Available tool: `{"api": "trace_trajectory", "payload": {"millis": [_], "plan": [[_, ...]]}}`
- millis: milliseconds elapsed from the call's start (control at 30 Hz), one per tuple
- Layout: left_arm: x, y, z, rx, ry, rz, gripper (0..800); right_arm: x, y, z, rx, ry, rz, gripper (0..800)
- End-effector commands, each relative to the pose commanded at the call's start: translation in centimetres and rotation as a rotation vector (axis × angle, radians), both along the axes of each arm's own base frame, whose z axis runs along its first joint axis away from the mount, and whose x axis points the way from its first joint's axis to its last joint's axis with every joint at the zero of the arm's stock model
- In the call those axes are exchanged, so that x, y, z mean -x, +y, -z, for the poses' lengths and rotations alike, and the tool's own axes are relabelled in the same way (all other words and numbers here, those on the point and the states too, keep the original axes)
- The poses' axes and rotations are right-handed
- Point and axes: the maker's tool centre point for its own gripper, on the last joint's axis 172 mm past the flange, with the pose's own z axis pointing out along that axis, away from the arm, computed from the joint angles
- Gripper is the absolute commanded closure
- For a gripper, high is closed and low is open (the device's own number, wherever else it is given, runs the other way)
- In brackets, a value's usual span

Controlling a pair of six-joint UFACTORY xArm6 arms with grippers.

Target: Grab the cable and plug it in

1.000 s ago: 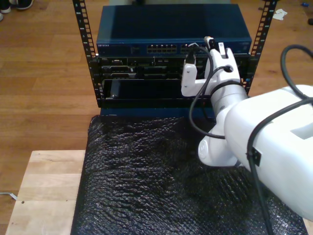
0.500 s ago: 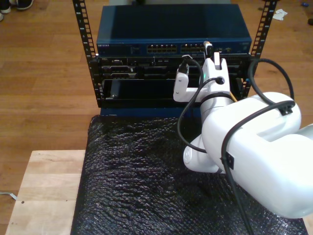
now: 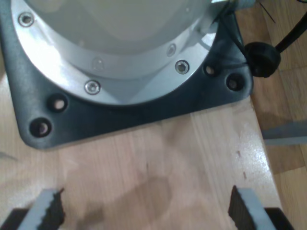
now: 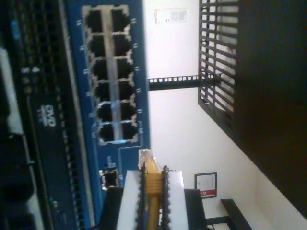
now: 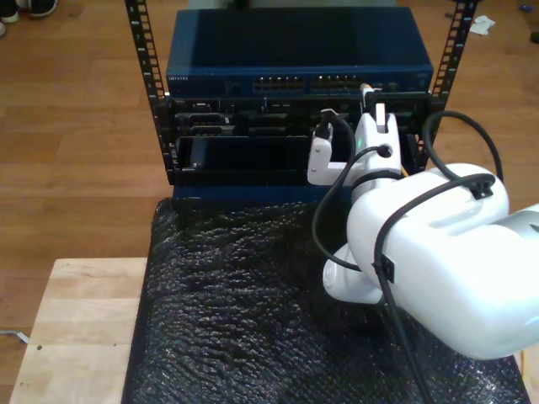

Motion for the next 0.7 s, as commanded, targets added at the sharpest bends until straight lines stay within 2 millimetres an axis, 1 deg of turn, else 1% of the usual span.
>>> {"api": "trace_trajectory", "payload": {"millis": [233,300,367,433,700], "plan": [[0.0,0.0,0.0,0.000,0.000,0.000,1,-0.2,-0.4,0.3,-0.002,0.006,0.002,800],[0.0,0.0,0.0,0.000,0.000,0.000,0,-0.4,-0.4,0.0,0.002,0.000,-0.006,800],[0.0,0.0,0.0,0.000,0.000,0.000,1,-0.6,-0.1,-0.3,0.007,-0.007,-0.020,800],[0.0,0.0,0.0,0.000,0.000,0.000,1,-0.7,0.3,0.1,0.014,-0.003,-0.035,800],[0.0,0.0,0.0,-0.001,-0.001,0.000,0,-1.0,0.6,0.4,0.033,-0.005,-0.059,800]]}}
